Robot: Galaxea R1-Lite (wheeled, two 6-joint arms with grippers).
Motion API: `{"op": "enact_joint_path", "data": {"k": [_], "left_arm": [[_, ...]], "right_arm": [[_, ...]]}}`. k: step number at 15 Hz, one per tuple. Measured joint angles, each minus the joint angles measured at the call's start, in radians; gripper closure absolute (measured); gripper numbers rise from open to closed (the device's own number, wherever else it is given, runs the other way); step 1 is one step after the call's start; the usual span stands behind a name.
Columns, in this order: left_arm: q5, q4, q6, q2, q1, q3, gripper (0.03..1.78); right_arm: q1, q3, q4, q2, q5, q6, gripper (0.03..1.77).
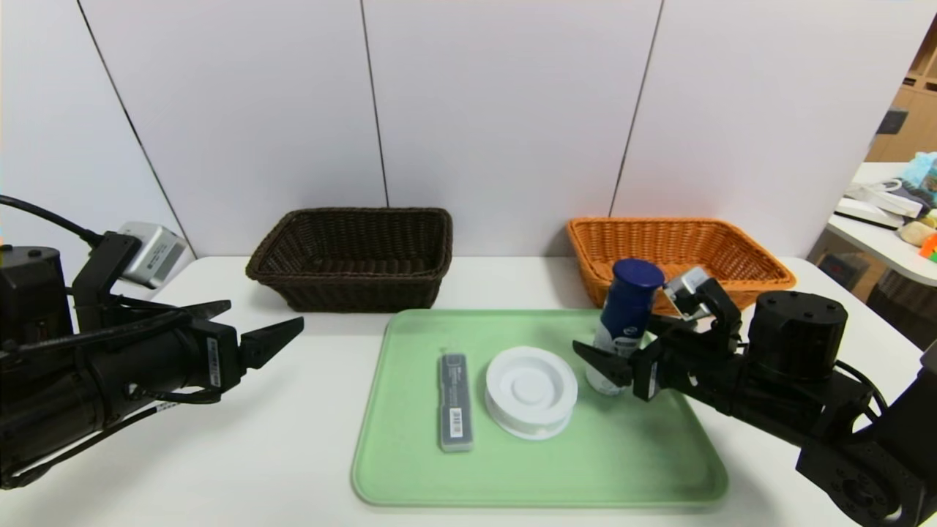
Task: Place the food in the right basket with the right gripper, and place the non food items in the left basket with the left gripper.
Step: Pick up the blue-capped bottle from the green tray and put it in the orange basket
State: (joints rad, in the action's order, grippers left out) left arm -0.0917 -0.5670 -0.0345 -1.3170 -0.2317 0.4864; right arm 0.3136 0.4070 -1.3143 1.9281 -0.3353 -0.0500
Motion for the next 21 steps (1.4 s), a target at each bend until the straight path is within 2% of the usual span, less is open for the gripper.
{"op": "enact_joint_path", "data": {"k": [18,21], "left_arm": [[-0.001,-0.004,-0.002,-0.028,0.0,-0.006,0.12],[-0.001,-0.004,-0.002,-0.032,0.0,-0.003,0.12]], "right_arm": [[0.002,-0.004,-0.073,0.025,-0.004,0.018,0.1],[0.008,-0.007,-0.073,0.024,-0.004,0.021,0.62]]}}
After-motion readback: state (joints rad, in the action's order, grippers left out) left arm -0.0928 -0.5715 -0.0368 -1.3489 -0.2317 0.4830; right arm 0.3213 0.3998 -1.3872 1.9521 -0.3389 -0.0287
